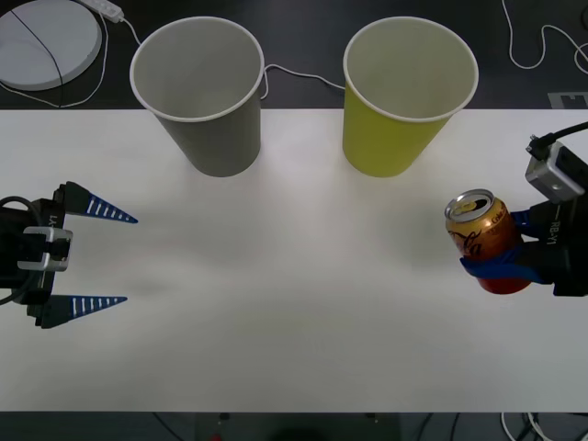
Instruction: Put the can into the green bin and the plastic bottle into the gray bin
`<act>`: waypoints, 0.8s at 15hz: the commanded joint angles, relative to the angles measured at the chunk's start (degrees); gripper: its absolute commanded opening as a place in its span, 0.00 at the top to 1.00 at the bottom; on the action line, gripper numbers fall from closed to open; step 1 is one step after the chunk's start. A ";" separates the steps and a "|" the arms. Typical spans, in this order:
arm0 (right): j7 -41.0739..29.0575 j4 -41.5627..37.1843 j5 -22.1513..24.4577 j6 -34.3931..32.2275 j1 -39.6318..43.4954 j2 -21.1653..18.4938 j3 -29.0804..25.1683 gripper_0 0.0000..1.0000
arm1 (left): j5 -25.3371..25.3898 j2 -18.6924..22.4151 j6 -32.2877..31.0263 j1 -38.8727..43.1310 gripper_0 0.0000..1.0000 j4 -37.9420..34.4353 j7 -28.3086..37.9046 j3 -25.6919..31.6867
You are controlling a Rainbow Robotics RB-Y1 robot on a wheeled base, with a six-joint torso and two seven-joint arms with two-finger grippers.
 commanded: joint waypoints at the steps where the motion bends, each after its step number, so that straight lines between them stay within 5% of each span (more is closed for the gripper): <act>1: -7.41 0.37 -2.64 -0.20 -3.98 -8.90 0.20 1.00 | 0.00 0.00 0.00 0.00 0.00 0.00 0.00 0.00; 5: -12.86 6.79 -3.34 -3.80 -18.31 -12.06 3.72 1.00 | 0.00 0.00 0.00 0.00 0.00 0.00 0.00 0.00; 12: -12.86 26.30 -2.46 -3.80 -46.44 -15.67 24.46 1.00 | 0.00 0.00 0.00 0.00 0.00 0.00 0.00 0.00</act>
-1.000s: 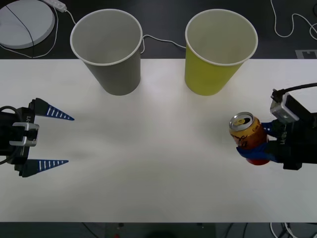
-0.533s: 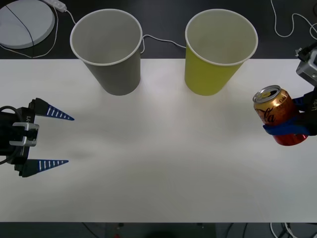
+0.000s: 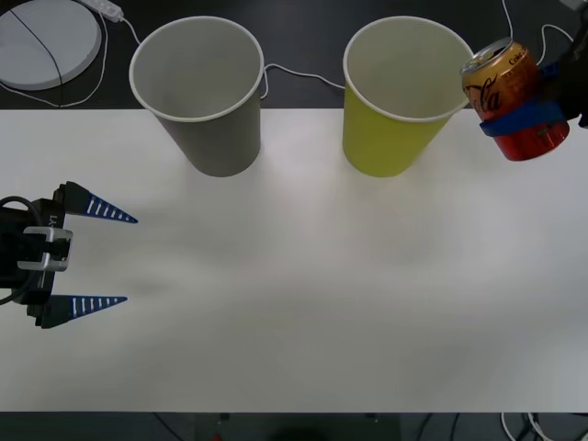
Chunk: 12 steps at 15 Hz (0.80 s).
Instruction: Put the can into the green bin and the plastic bottle into the gray bin
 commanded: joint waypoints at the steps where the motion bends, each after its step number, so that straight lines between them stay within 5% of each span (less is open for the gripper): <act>1: -0.01 7.68 1.07 0.01 -9.72 0.22 8.22 1.00 | 0.00 0.00 0.00 0.00 0.00 0.00 0.00 0.00; 5: -0.01 19.63 6.43 0.01 -22.72 3.74 18.24 1.00 | 0.00 0.00 0.00 0.00 0.00 0.00 0.00 0.00; 12: -0.01 32.82 19.09 0.01 -32.66 13.23 26.24 1.00 | 0.00 0.00 0.00 0.00 0.00 0.00 0.00 0.00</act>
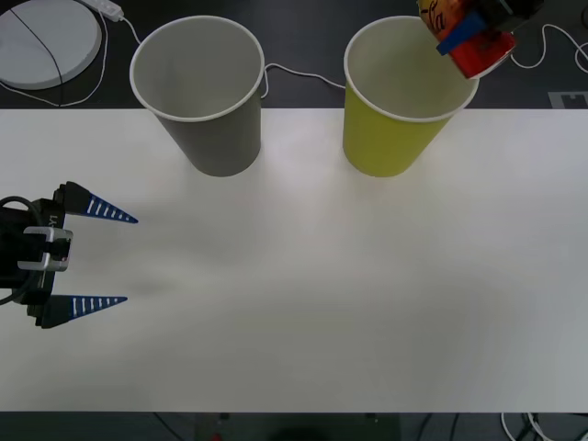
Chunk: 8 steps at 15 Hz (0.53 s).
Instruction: Put the can into the green bin and the plastic bottle into the gray bin
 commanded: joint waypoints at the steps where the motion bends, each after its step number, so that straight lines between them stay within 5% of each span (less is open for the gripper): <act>1: -0.06 3.95 2.07 0.00 -3.17 2.27 3.81 1.00 | 0.00 0.00 0.00 0.00 0.00 0.00 0.00 0.00; 8: 3.98 8.08 4.79 0.00 -5.01 6.67 3.99 1.00 | 0.00 0.00 0.00 0.00 0.00 0.00 0.00 0.00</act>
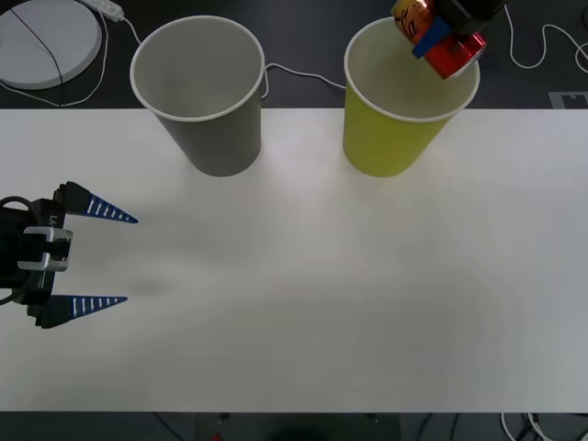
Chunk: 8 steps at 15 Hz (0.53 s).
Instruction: Put the can into the green bin and the plastic bottle into the gray bin
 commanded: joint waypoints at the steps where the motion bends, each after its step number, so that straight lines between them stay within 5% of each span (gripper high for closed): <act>1: 3.50 0.00 0.03 0.00 0.00 0.47 -0.03 0.92 | 0.00 0.00 0.00 0.00 0.00 0.00 0.00 0.00; 3: 6.40 0.00 -0.23 0.00 0.09 0.47 -0.03 0.28 | 0.00 0.00 0.00 0.00 0.00 0.00 0.00 0.00; 4: 7.10 0.00 -0.50 0.00 0.00 0.38 -0.03 0.06 | 0.00 0.00 0.00 0.00 0.00 0.00 0.00 0.00; 8: 7.36 -0.18 -1.99 0.00 0.00 -0.15 -0.03 0.00 | 0.00 0.00 0.00 0.00 0.00 0.00 0.00 0.00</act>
